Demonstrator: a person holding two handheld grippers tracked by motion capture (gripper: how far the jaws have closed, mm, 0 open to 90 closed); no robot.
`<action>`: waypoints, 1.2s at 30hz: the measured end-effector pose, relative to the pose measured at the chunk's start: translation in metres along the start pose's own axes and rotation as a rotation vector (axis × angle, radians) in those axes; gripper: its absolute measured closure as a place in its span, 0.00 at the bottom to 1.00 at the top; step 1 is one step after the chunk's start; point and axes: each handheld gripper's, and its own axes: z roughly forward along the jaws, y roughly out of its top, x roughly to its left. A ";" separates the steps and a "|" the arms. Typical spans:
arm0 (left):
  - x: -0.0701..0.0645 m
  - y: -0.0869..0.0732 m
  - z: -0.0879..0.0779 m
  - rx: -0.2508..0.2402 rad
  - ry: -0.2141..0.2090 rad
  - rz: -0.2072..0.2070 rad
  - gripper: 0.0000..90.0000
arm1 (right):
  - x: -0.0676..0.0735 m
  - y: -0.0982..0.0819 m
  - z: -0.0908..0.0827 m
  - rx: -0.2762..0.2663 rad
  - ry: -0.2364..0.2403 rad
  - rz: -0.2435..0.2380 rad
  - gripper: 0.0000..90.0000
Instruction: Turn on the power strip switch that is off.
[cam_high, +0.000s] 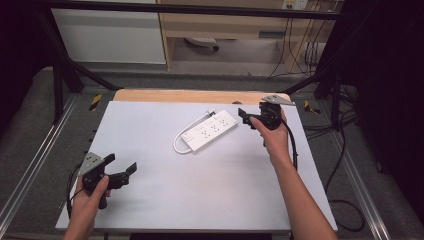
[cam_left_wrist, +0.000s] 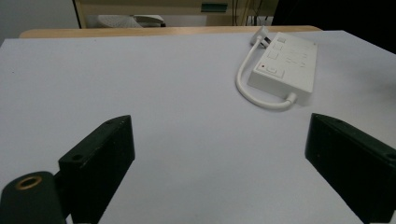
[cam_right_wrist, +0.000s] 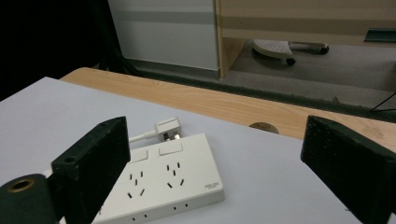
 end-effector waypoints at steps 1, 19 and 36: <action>0.000 0.000 0.000 0.001 -0.002 0.000 0.09 | 0.000 0.000 0.002 -0.002 -0.005 0.003 0.11; -0.001 0.000 -0.001 -0.002 -0.008 0.001 0.09 | 0.006 0.005 0.030 -0.045 -0.036 0.028 0.35; -0.002 0.000 0.000 0.002 -0.012 0.007 0.09 | 0.004 0.004 0.039 -0.031 -0.037 0.045 0.32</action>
